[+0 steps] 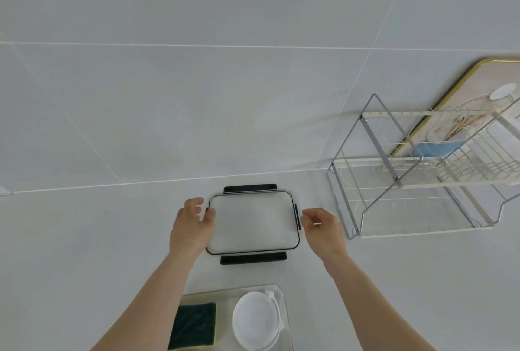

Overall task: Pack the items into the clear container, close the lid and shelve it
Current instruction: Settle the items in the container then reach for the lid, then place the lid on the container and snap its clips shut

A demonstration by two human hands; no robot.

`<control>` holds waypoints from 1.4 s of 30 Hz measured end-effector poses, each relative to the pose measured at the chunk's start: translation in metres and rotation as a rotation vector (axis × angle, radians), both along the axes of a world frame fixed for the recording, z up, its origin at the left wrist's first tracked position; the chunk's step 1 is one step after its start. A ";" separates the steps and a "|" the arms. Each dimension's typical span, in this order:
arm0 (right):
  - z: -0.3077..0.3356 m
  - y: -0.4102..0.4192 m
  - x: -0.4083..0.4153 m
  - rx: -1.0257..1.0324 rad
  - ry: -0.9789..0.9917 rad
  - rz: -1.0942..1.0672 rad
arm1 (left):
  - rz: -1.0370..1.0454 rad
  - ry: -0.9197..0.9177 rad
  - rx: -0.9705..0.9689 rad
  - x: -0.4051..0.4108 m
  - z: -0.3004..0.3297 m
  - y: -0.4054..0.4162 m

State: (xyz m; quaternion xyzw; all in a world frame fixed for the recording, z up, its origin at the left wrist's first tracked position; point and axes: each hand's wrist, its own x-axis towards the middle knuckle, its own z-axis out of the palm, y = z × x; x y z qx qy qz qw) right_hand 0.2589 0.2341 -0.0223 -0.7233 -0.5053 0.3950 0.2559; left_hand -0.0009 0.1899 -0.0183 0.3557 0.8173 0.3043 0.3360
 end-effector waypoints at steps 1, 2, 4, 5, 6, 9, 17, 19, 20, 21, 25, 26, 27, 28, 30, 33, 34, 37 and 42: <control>-0.006 0.007 0.003 -0.040 -0.015 -0.008 | 0.023 -0.037 -0.039 -0.001 -0.007 0.003; -0.012 0.014 0.005 -0.083 -0.026 -0.012 | 0.040 -0.068 -0.080 -0.003 -0.014 0.005; -0.023 0.027 0.009 -0.167 -0.029 -0.024 | 0.055 -0.123 -0.150 -0.007 -0.026 0.008; -0.028 0.032 0.009 -0.201 -0.018 -0.035 | 0.063 -0.151 -0.172 -0.008 -0.031 0.010; -0.032 0.036 0.009 -0.225 -0.006 -0.042 | 0.074 -0.178 -0.186 -0.009 -0.035 0.012; -0.042 0.046 0.006 -0.276 0.032 -0.066 | 0.095 -0.228 -0.242 -0.009 -0.046 0.020; -0.070 0.054 0.000 -0.323 0.058 -0.132 | 0.124 -0.117 -0.302 -0.012 -0.066 0.028; -0.074 0.055 -0.001 -0.318 0.054 -0.134 | 0.119 -0.068 -0.300 -0.015 -0.070 0.029; -0.077 0.056 -0.001 -0.320 0.053 -0.134 | 0.118 -0.041 -0.305 -0.016 -0.072 0.029; -0.078 0.057 -0.002 -0.324 0.054 -0.134 | 0.122 -0.017 -0.303 -0.016 -0.074 0.030; -0.080 0.057 -0.005 -0.294 0.037 -0.109 | 0.133 0.057 -0.292 -0.012 -0.079 0.032; -0.081 0.056 -0.005 -0.276 0.037 -0.103 | 0.137 0.066 -0.294 -0.011 -0.079 0.032; -0.081 0.055 -0.005 -0.270 0.041 -0.101 | 0.146 0.064 -0.291 -0.010 -0.079 0.033; -0.081 0.053 -0.005 -0.265 0.052 -0.097 | 0.156 0.052 -0.290 -0.010 -0.077 0.032; -0.078 0.052 -0.003 -0.273 0.116 -0.102 | 0.167 0.000 -0.272 -0.012 -0.075 0.031; -0.067 0.052 0.000 -0.298 0.296 -0.149 | 0.210 -0.169 -0.238 -0.020 -0.067 0.024; -0.061 0.051 0.000 -0.296 0.344 -0.159 | 0.235 -0.237 -0.214 -0.023 -0.060 0.023; -0.041 0.048 -0.002 -0.253 0.460 -0.171 | 0.320 -0.429 -0.097 -0.030 -0.033 0.016; 0.006 0.029 -0.011 -0.233 0.692 -0.104 | 0.360 -0.598 0.066 -0.045 0.015 -0.005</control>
